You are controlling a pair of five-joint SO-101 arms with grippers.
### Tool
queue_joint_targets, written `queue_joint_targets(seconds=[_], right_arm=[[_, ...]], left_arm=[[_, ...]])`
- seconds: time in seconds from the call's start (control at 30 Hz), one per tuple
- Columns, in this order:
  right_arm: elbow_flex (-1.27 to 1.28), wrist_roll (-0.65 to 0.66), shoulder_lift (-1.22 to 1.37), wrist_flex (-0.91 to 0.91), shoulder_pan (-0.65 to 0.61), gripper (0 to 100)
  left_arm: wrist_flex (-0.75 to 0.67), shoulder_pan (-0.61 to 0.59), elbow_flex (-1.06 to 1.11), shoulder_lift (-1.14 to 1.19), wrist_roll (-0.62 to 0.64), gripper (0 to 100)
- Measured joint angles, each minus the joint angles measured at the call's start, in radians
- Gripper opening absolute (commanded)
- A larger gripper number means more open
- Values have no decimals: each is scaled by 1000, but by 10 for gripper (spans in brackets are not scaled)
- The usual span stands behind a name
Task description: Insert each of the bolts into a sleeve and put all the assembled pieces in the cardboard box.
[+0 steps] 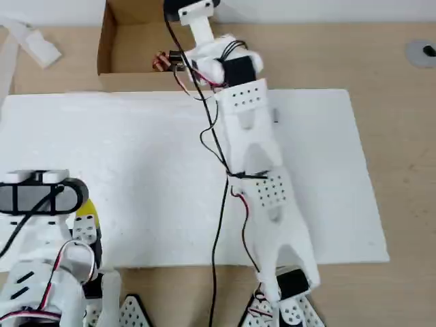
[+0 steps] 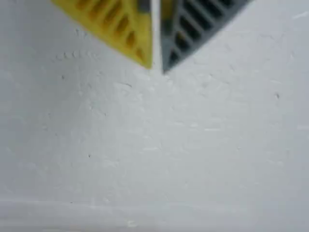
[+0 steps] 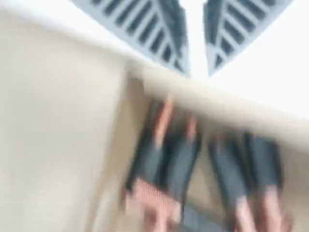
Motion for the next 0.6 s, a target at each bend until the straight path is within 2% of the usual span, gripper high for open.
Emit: queue_joint_targets(seconds=[0.1, 0.2, 0.3, 0.4, 0.6], right_arm=[[0, -21, -101, 158, 8, 9], [5, -37, -204, 184, 61, 9], [144, -41, -350, 186, 121, 9], [431, -69, -546, 186, 160, 9], [1224, -83, -1154, 181, 153, 9]], left_arm=[[-2, 0, 55, -34, 0, 6], [-2, 0, 117, -51, 0, 6], [-28, 0, 190, -49, 0, 6], [-80, 0, 247, -38, 0, 6], [-98, 0, 325, -32, 0, 6]])
